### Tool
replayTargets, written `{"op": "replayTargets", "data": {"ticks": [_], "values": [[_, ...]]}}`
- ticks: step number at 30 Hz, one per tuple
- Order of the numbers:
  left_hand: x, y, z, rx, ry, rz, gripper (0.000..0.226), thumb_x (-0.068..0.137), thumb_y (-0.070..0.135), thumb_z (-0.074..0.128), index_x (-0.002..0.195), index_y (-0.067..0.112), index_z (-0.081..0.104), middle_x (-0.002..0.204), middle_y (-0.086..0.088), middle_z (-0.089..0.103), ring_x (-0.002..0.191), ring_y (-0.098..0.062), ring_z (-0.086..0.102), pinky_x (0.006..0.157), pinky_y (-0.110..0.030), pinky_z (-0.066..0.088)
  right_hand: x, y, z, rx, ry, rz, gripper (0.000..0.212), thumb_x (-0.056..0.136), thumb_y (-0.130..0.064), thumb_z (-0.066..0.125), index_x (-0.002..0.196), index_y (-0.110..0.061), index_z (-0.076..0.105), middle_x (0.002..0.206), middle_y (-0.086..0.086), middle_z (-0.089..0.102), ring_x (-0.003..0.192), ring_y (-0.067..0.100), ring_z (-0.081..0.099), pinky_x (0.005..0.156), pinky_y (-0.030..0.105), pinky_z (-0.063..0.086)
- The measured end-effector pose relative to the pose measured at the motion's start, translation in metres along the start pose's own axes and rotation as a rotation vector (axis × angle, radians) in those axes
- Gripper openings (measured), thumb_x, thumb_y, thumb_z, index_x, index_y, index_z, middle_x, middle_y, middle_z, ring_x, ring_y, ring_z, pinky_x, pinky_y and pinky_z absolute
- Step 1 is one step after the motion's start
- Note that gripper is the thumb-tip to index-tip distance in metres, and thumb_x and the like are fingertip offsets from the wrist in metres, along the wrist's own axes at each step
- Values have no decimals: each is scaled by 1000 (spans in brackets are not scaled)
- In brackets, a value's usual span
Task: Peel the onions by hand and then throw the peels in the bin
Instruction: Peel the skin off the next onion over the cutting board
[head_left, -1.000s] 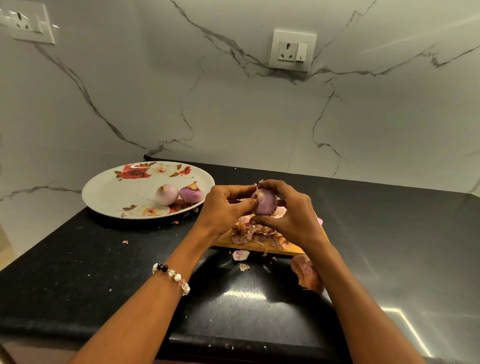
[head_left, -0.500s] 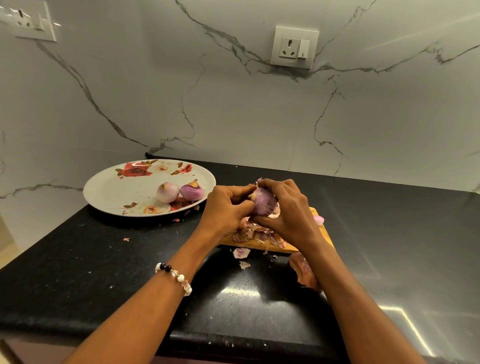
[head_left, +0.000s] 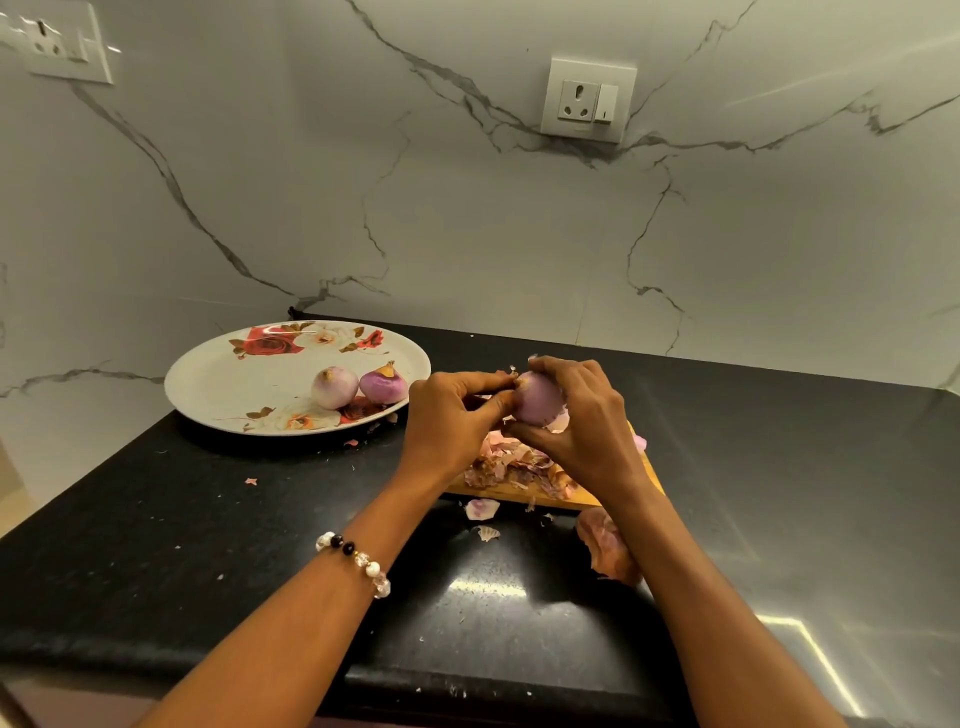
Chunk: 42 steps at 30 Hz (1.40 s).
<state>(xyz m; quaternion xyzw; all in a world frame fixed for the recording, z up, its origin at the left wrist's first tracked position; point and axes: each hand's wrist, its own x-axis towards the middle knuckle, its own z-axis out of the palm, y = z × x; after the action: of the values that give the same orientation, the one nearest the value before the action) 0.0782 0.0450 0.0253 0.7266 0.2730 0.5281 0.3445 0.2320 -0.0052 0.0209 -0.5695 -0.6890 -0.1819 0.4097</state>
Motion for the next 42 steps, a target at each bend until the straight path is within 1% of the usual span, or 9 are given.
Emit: {"op": "replayTargets", "data": {"ticks": [5, 10, 17, 20, 24, 29, 32, 37, 42], "values": [[0, -2, 1, 99, 60, 59, 24, 83, 14, 73, 106, 7, 72, 94, -5, 74, 81, -9, 69, 72, -19, 57, 0, -2, 3, -48, -2, -28, 69, 63, -28, 91, 119, 0, 61, 112, 13, 66, 102, 29, 57, 84, 27, 44], [-1, -5, 1, 148, 117, 84, 19, 84, 12, 71, 102, 7, 74, 89, -6, 74, 76, -9, 68, 70, -16, 56, 0, -4, 7, -71, 5, -36, 70, 64, -30, 90, 121, 1, 60, 113, 13, 66, 104, 23, 53, 88, 18, 38], [0, -8, 4, 313, 155, 182, 11, 81, 12, 72, 89, 4, 70, 83, -8, 69, 73, -15, 63, 62, -18, 50, 0, -10, 7, -70, -4, -70, 67, 67, -24, 88, 121, 3, 60, 116, 16, 65, 107, 28, 54, 86, 26, 44], [1, -8, 4, 332, 142, 194, 8, 83, 11, 69, 88, 4, 66, 84, -7, 65, 74, -14, 58, 61, -18, 47, 2, -11, 5, -4, -8, -39, 70, 66, -25, 89, 122, 2, 59, 115, 15, 65, 105, 28, 57, 85, 25, 45], [6, -7, 2, 344, 118, 205, 6, 87, 10, 65, 89, 5, 63, 88, -6, 62, 76, -13, 56, 62, -14, 44, 4, -10, -6, 251, -11, 98, 73, 68, -27, 88, 130, -8, 54, 122, 7, 63, 110, 16, 61, 90, 20, 52], [10, -9, -2, 162, 143, 82, 2, 92, 16, 60, 92, 15, 61, 87, -3, 66, 74, -18, 66, 61, -38, 58, 4, -11, -8, 393, -51, 181, 75, 71, -22, 87, 134, -13, 48, 123, 0, 63, 114, 12, 61, 91, 26, 55], [8, -3, -4, 123, 125, 114, 15, 91, 22, 63, 98, 10, 69, 90, -2, 69, 76, -15, 67, 61, -33, 59, 4, -9, -7, 361, -55, 180, 75, 72, -22, 86, 135, -12, 48, 123, 1, 63, 113, 12, 61, 91, 24, 55], [5, -2, -1, 164, 75, 174, 17, 81, 18, 75, 95, 8, 75, 89, -4, 72, 71, -10, 66, 60, -14, 53, 1, -5, -2, 222, -31, 120, 74, 71, -23, 87, 134, -12, 50, 121, 5, 63, 110, 18, 61, 91, 30, 54], [1, -5, 6, 251, 132, 142, 13, 79, 16, 75, 89, 8, 75, 82, -5, 71, 69, -10, 64, 64, -21, 54, 0, -7, 5, 15, -1, 35, 72, 68, -15, 86, 131, 0, 54, 116, 15, 64, 103, 30, 58, 86, 27, 43]]}}
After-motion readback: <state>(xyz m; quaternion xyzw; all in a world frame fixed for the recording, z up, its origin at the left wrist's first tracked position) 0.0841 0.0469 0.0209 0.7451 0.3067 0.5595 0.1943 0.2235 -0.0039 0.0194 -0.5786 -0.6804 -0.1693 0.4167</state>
